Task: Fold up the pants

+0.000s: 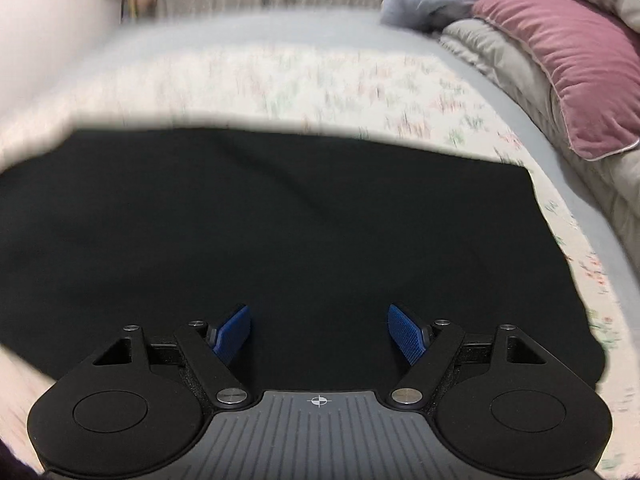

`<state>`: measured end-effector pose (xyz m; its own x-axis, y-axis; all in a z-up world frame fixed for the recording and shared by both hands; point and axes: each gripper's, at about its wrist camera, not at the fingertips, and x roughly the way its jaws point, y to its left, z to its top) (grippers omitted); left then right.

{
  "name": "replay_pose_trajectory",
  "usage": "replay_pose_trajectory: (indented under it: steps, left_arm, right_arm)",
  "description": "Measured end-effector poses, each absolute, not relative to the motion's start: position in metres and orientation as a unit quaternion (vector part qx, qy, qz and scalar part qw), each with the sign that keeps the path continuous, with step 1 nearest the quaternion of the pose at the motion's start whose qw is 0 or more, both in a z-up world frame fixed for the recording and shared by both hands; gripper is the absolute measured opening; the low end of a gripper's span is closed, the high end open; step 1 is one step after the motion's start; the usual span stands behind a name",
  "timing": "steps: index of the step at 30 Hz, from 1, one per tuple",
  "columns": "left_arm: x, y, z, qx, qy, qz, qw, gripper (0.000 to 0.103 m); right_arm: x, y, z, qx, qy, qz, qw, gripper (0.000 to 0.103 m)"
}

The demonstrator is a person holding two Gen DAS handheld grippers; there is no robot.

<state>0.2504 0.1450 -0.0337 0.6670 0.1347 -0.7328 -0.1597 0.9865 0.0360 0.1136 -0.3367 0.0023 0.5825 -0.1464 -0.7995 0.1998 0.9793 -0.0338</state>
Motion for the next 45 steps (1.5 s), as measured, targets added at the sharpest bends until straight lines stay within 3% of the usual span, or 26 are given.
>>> replay_pose_trajectory:
  steps: [11,15,21,26,31,45]
  left_arm:
    - [0.248,0.168,-0.036,0.011,0.378,0.083,0.922,0.068]
    - [0.241,0.164,-0.036,0.044,0.373,0.087,0.923,0.068]
    - [0.238,0.166,-0.035,0.057,0.371,0.092,0.922,0.068]
    - [0.229,0.158,-0.025,0.076,0.358,0.110,0.924,0.064]
    - [0.215,0.138,-0.003,0.074,0.332,0.092,0.936,0.064]
    - [0.208,0.054,0.005,0.024,0.337,-0.025,0.941,0.064]
  right_arm:
    - [0.056,-0.426,-0.001,0.083,0.439,-0.200,0.872,0.082]
    - [0.039,-0.442,-0.003,0.088,0.444,-0.232,0.861,0.090]
    - [0.020,-0.463,-0.005,0.121,0.441,-0.239,0.856,0.091]
    - [0.006,-0.470,0.003,0.171,0.412,-0.242,0.861,0.088]
    - [-0.015,-0.490,0.006,0.375,0.338,-0.184,0.843,0.078]
    - [-0.018,-0.507,-0.015,0.478,0.281,-0.209,0.805,0.078]
